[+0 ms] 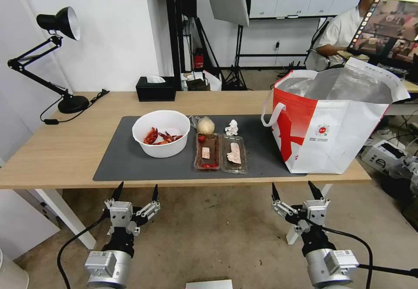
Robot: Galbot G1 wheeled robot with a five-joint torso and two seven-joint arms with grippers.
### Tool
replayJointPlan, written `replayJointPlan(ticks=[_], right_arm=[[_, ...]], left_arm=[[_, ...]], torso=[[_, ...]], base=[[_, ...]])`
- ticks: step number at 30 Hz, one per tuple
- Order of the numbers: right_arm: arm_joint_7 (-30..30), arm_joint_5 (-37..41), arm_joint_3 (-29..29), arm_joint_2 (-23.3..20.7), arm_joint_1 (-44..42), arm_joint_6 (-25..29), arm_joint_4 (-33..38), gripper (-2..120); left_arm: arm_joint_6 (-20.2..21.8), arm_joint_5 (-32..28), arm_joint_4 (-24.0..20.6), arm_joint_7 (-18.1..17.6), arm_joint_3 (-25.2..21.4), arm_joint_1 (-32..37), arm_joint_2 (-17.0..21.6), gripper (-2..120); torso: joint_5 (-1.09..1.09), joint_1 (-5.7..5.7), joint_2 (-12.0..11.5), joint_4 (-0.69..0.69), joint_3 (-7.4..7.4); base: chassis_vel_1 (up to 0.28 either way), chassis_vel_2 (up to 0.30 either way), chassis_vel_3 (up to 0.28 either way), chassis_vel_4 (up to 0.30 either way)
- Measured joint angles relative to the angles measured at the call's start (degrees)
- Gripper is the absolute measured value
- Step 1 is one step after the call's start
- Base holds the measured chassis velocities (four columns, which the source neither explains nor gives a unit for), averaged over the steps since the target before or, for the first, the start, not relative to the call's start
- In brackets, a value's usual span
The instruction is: Pick up the trash from the table and place it into the takeout bag.
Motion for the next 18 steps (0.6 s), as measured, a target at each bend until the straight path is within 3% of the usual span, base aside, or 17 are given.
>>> replayJointPlan(ticks=[18], right_arm=[[0.00,0.03,0.01,-0.02,0.00,-0.03,0.00,100]], left_arm=[[0.09,-0.15,0.00,-0.03,0.00,-0.11,0.02,100]], torso=[[0.00,0.00,0.00,0.00,0.00]], base=[[0.000,0.000,0.000,0.000]])
